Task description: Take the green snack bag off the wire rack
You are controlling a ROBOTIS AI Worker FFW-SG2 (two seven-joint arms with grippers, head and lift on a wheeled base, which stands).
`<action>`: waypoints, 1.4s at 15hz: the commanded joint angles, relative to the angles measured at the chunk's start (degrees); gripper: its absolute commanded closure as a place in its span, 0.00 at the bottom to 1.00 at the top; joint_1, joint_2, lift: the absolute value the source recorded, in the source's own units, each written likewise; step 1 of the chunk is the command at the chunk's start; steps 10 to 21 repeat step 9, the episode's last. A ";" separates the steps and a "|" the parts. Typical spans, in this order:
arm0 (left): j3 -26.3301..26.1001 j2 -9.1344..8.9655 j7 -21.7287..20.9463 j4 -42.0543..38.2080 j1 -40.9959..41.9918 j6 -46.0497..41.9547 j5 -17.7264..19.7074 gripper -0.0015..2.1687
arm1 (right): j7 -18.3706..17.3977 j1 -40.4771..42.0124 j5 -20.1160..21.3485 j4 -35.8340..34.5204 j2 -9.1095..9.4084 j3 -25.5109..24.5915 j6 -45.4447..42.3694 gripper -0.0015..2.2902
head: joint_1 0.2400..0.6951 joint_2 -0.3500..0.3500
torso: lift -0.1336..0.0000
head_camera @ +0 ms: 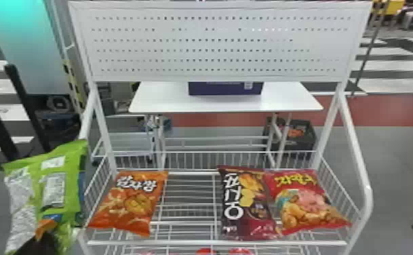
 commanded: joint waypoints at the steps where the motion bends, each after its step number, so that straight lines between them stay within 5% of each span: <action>1: -0.12 0.00 -0.32 -0.46 0.56 -0.03 -0.04 0.79 | 0.05 0.15 -0.05 -0.26 0.01 0.00 0.00 0.08 | 0.57 0.50 | 1.00; 21: -0.47 0.00 -0.50 -0.46 0.91 -0.03 -0.04 0.79 | 0.05 0.68 0.04 -0.61 0.01 -0.18 -0.18 0.08 | 0.57 0.50 | 1.00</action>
